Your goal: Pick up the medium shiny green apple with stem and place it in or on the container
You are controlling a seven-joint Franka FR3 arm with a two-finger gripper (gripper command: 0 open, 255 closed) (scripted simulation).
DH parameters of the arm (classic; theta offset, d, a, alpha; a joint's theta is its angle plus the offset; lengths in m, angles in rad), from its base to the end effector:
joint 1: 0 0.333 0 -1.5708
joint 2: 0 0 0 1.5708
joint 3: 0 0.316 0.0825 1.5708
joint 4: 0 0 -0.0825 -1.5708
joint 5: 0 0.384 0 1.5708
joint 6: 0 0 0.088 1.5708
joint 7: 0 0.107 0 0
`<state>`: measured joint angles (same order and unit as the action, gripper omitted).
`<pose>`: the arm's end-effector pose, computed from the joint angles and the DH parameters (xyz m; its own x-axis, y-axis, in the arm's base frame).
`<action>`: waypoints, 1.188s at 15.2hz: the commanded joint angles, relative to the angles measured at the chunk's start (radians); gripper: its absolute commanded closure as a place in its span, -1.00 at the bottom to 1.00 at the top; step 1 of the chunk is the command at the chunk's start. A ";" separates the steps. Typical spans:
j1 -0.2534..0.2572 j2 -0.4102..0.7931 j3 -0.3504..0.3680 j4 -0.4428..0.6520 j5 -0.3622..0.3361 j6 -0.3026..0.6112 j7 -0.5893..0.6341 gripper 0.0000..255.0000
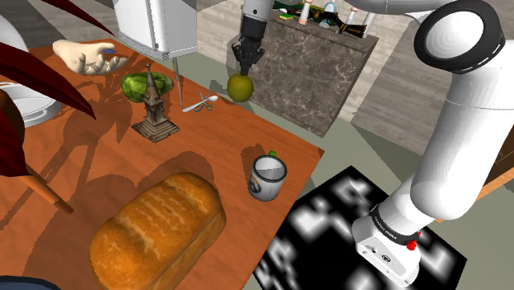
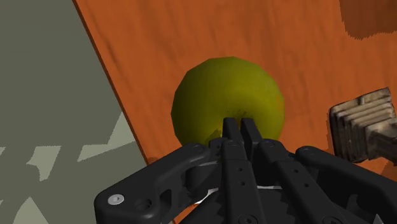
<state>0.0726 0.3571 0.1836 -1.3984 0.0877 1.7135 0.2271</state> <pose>0.6438 0.1580 0.5044 0.9975 0.0097 -0.0704 -0.0001 -0.9905 -0.1373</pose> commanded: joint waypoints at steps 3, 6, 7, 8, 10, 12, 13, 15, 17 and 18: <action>0.003 0.004 0.002 0.059 -0.002 -0.055 0.010 1.00; 0.005 0.011 0.002 0.110 -0.003 -0.098 0.015 1.00; 0.006 0.014 0.002 0.128 -0.004 -0.113 0.017 1.00; 0.007 0.018 0.002 0.146 -0.005 -0.128 0.019 1.00; 0.008 0.026 0.003 0.186 -0.006 -0.159 0.023 1.00; 0.009 -0.019 0.007 0.134 0.001 -0.150 0.030 1.00; 0.010 -0.063 0.010 0.077 0.008 -0.136 0.035 1.00; 0.014 -0.146 0.018 -0.025 0.022 -0.114 0.047 1.00; 0.019 -0.223 0.025 -0.113 0.037 -0.099 0.060 1.00; 0.022 -0.260 0.029 -0.154 0.045 -0.094 0.067 1.00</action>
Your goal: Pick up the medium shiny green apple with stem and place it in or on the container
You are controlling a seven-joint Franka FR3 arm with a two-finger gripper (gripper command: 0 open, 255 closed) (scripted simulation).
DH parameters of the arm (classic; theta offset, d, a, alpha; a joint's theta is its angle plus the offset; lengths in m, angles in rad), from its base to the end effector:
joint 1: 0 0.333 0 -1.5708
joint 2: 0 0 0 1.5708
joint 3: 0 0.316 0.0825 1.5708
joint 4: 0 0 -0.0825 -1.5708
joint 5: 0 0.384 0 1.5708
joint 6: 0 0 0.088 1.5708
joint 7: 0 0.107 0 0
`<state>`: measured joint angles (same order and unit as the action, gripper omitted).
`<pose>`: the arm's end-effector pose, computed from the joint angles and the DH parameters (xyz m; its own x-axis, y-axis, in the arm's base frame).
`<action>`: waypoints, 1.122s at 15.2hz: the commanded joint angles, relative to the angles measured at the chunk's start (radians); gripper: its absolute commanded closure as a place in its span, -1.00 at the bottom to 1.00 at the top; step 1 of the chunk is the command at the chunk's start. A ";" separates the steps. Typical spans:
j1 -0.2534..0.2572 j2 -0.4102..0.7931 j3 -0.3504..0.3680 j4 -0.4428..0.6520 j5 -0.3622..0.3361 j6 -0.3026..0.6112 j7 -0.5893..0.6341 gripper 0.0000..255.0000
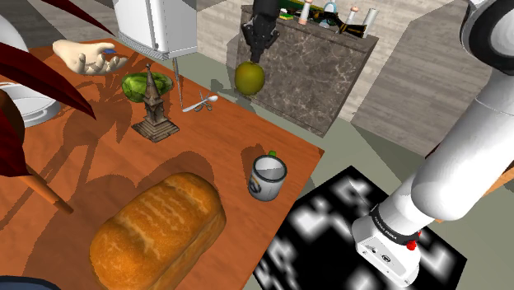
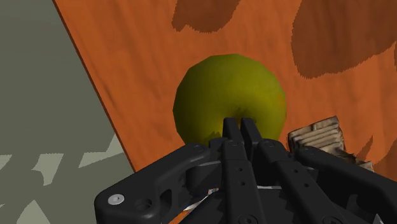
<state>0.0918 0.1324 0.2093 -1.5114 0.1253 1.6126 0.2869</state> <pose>0.5682 0.1817 0.5827 0.9974 0.0106 -0.0706 0.0008 -0.9905 -0.1375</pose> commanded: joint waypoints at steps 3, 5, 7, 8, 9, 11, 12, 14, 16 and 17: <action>0.014 -0.141 0.016 -0.149 0.030 0.015 0.029 1.00; 0.023 -0.208 0.025 -0.212 0.046 0.015 0.045 1.00; 0.033 -0.273 0.034 -0.268 0.063 0.011 0.062 1.00; 0.038 -0.304 0.039 -0.294 0.071 0.008 0.071 1.00; 0.044 -0.335 0.043 -0.318 0.079 0.004 0.081 1.00; 0.057 -0.395 0.053 -0.363 0.097 -0.006 0.101 1.00; 0.063 -0.425 0.058 -0.383 0.106 -0.012 0.112 1.00; 0.077 -0.482 0.069 -0.420 0.124 -0.027 0.134 1.00; 0.091 -0.537 0.081 -0.452 0.142 -0.044 0.159 1.00; 0.099 -0.563 0.087 -0.466 0.152 -0.053 0.172 1.00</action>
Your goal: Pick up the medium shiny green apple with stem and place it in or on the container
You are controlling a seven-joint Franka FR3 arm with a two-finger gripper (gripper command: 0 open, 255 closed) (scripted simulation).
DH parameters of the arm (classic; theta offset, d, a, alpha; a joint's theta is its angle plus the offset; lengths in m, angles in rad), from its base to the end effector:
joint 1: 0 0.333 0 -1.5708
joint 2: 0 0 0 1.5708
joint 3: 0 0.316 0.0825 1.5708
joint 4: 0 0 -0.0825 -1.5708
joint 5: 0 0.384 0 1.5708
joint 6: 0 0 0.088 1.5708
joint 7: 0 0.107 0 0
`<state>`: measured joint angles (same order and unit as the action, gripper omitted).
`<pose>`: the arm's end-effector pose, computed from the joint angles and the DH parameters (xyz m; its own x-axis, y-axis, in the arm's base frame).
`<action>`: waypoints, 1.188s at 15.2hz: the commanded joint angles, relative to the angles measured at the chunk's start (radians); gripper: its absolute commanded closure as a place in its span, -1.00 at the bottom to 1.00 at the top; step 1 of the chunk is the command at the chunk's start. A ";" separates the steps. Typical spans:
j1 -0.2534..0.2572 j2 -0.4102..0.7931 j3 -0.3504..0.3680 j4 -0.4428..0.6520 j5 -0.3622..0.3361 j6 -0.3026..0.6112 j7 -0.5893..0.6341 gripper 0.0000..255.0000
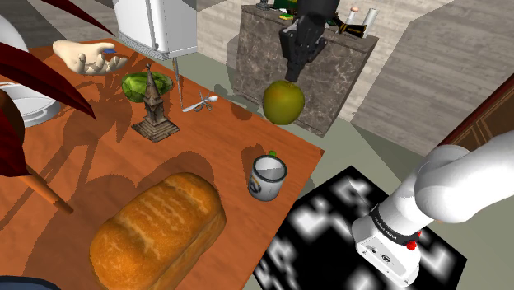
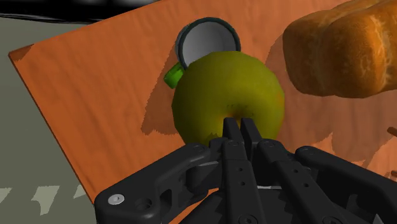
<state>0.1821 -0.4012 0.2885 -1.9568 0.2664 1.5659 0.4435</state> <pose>0.3596 0.2417 0.6308 0.9975 0.0106 -0.0704 0.0008 -0.9905 -0.1375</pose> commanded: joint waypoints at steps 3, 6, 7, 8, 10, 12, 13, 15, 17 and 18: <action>0.018 -0.065 0.017 -0.067 0.024 0.009 0.025 1.00; 0.020 -0.074 0.020 -0.114 0.028 0.047 0.017 1.00; 0.021 -0.077 0.021 -0.130 0.030 0.060 0.015 1.00; 0.021 -0.079 0.023 -0.145 0.031 0.072 0.012 1.00; 0.022 -0.083 0.026 -0.175 0.034 0.098 0.007 1.00; 0.024 -0.086 0.029 -0.204 0.037 0.124 0.003 1.00; 0.024 -0.088 0.030 -0.218 0.039 0.136 0.001 1.00; 0.026 -0.089 0.033 -0.246 0.042 0.162 -0.004 1.00; 0.027 -0.090 0.037 -0.273 0.045 0.188 -0.008 1.00; 0.027 -0.091 0.039 -0.286 0.047 0.201 -0.011 1.00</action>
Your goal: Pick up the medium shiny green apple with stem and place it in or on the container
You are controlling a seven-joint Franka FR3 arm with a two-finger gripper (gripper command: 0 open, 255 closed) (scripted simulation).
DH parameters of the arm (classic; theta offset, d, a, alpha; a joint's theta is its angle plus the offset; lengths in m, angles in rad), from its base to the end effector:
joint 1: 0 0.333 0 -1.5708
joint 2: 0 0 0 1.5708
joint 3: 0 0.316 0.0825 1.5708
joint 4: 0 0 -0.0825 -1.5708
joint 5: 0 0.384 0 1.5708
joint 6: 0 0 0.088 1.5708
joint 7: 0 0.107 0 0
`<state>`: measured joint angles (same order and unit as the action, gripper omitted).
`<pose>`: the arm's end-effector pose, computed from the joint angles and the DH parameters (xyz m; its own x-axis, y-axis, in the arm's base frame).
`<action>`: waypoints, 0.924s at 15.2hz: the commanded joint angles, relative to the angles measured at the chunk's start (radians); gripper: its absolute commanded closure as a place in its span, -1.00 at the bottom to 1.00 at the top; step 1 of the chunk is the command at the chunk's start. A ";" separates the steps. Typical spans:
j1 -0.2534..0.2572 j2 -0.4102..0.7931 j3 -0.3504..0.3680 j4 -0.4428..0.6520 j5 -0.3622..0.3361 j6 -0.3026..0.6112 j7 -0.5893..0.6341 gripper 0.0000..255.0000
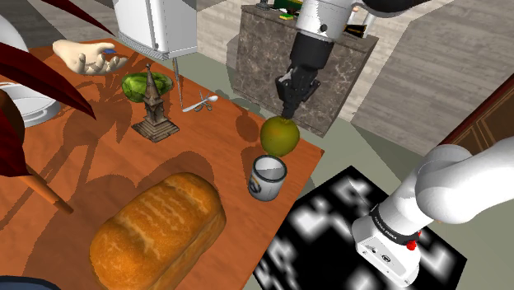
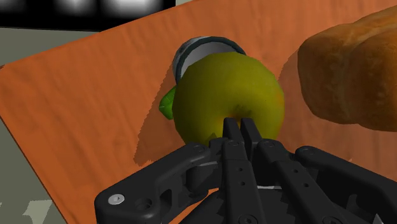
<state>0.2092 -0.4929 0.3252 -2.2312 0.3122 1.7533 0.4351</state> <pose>0.3319 0.2499 0.5506 0.9974 0.0097 -0.0715 -0.0002 -0.9906 -0.1369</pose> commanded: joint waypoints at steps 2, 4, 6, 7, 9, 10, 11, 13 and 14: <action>0.002 0.002 0.006 -0.038 0.005 0.040 -0.006 1.00; 0.003 0.003 0.009 -0.064 0.008 0.067 -0.011 1.00; 0.004 0.005 0.013 -0.088 0.012 0.094 -0.015 1.00; 0.005 0.007 0.015 -0.100 0.013 0.107 -0.017 1.00; 0.006 0.011 0.020 -0.124 0.017 0.134 -0.021 1.00; 0.006 0.012 0.021 -0.130 0.018 0.142 -0.022 1.00; 0.006 0.012 0.021 -0.130 0.018 0.142 -0.022 1.00; 0.006 0.012 0.021 -0.130 0.018 0.142 -0.022 1.00; 0.006 0.012 0.021 -0.130 0.018 0.142 -0.022 1.00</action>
<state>0.2155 -0.4814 0.3460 -2.3606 0.3302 1.8942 0.4131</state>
